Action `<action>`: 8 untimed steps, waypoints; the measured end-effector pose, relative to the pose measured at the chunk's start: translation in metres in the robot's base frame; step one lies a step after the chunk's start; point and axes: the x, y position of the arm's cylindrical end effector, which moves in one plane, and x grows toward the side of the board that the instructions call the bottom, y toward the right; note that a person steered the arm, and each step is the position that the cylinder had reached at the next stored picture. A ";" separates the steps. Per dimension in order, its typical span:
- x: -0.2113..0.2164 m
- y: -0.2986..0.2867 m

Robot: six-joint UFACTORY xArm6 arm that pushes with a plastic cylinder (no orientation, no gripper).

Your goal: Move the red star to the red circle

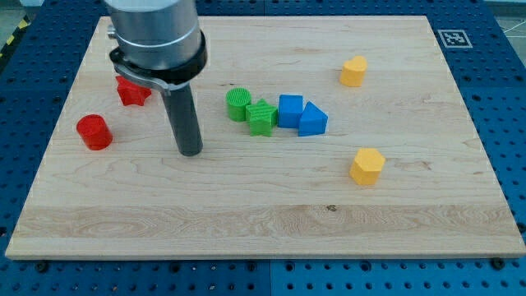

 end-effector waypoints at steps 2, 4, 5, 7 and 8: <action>-0.038 -0.014; -0.110 -0.045; -0.139 -0.063; -0.085 -0.117; -0.044 -0.137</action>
